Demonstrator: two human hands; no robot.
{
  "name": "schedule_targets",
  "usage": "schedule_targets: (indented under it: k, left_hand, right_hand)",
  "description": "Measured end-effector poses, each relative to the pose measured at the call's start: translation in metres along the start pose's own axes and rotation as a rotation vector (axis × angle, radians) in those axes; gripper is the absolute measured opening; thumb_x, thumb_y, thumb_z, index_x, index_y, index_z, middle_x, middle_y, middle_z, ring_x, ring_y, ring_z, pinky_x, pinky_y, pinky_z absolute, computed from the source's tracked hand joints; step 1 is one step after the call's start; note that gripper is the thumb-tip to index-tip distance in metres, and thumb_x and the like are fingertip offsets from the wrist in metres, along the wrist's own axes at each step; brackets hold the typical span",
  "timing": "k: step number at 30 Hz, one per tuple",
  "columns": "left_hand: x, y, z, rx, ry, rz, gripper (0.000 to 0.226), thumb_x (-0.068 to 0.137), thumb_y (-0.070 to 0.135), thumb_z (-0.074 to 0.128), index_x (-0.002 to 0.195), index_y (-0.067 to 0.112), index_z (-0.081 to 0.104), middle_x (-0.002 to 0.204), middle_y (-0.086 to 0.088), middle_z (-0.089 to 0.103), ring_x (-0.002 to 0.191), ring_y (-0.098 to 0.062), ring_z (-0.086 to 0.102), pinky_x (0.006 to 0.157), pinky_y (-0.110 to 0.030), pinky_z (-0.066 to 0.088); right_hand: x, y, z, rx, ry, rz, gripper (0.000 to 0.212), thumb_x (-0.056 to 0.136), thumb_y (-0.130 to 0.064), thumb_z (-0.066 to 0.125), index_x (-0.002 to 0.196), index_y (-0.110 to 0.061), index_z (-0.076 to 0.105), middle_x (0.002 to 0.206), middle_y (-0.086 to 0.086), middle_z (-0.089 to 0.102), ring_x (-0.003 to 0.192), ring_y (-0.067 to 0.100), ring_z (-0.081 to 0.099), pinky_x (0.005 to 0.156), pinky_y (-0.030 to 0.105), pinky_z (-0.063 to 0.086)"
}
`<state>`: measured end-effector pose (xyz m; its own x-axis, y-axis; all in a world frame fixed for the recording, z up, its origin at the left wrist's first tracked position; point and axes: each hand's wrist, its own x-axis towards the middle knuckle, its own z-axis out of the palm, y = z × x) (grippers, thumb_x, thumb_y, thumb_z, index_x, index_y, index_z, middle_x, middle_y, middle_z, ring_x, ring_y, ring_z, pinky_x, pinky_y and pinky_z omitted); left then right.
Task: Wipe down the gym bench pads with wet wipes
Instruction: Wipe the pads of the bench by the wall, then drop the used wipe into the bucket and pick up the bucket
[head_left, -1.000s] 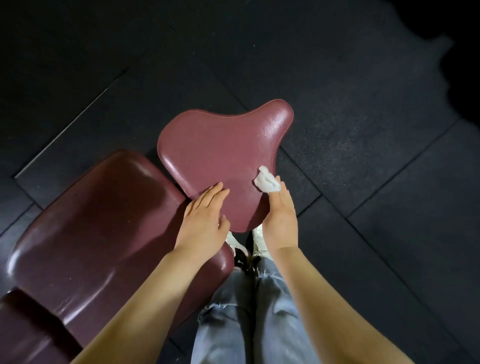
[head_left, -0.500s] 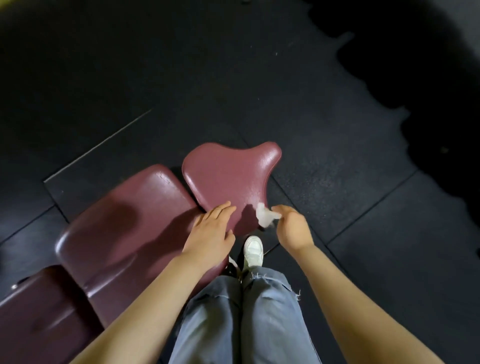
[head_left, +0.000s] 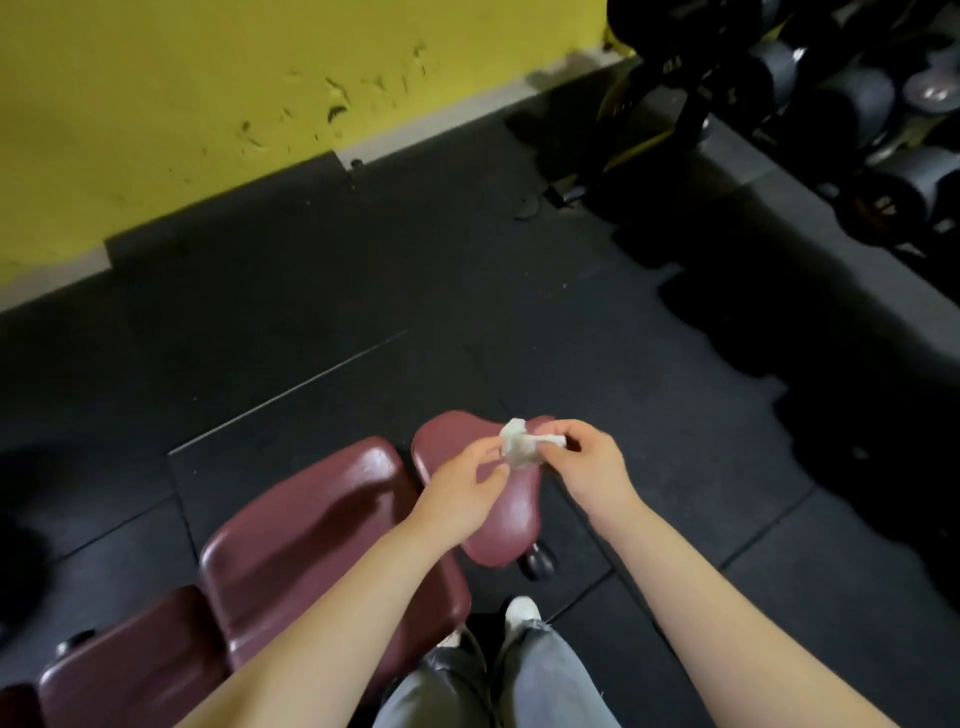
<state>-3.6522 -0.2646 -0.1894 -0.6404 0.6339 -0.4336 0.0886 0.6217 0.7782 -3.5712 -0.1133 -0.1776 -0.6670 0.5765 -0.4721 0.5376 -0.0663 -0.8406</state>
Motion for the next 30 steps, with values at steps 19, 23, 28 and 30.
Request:
schedule_targets:
  k: [19, 23, 28, 30]
  left_hand:
    - [-0.114, 0.053, 0.048, -0.303, 0.572, -0.096, 0.018, 0.091, 0.016, 0.066, 0.104, 0.027, 0.070, 0.101, 0.014, 0.065, 0.094, 0.001, 0.061, 0.084, -0.013, 0.044]
    - [-0.172, 0.019, 0.061, -0.243, 0.744, -0.224, 0.023, 0.086, 0.013, 0.067, 0.105, 0.027, 0.066, 0.106, 0.006, 0.059, 0.097, -0.004, 0.058, 0.088, -0.014, 0.040]
    - [-0.272, -0.042, 0.086, -0.109, 0.841, -0.434, 0.031, 0.089, 0.019, 0.056, 0.119, 0.027, 0.063, 0.118, 0.011, 0.057, 0.109, -0.013, 0.056, 0.098, -0.031, 0.046]
    - [-0.317, -0.066, 0.100, -0.057, 0.854, -0.560, 0.036, 0.091, 0.020, 0.052, 0.125, 0.028, 0.059, 0.128, 0.010, 0.055, 0.117, -0.016, 0.051, 0.101, -0.034, 0.043]
  right_hand:
    - [-0.068, -0.032, -0.032, -0.107, -0.576, -0.103, 0.031, 0.083, 0.004, 0.065, 0.108, -0.011, 0.058, 0.092, 0.015, 0.072, 0.070, 0.022, 0.067, 0.066, 0.034, 0.056]
    - [-0.098, -0.022, 0.002, -0.301, -0.687, -0.212, 0.019, 0.081, 0.007, 0.062, 0.091, -0.008, 0.070, 0.070, 0.009, 0.071, 0.058, 0.017, 0.063, 0.057, 0.029, 0.050]
    - [-0.155, 0.007, 0.060, -0.481, -0.860, -0.227, 0.021, 0.082, 0.008, 0.061, 0.087, -0.010, 0.071, 0.076, 0.002, 0.071, 0.064, 0.015, 0.062, 0.057, 0.027, 0.048]
    - [-0.189, 0.019, 0.085, -0.548, -0.916, -0.214, 0.021, 0.083, 0.009, 0.059, 0.087, -0.008, 0.070, 0.074, 0.003, 0.071, 0.058, 0.012, 0.062, 0.053, 0.023, 0.048]
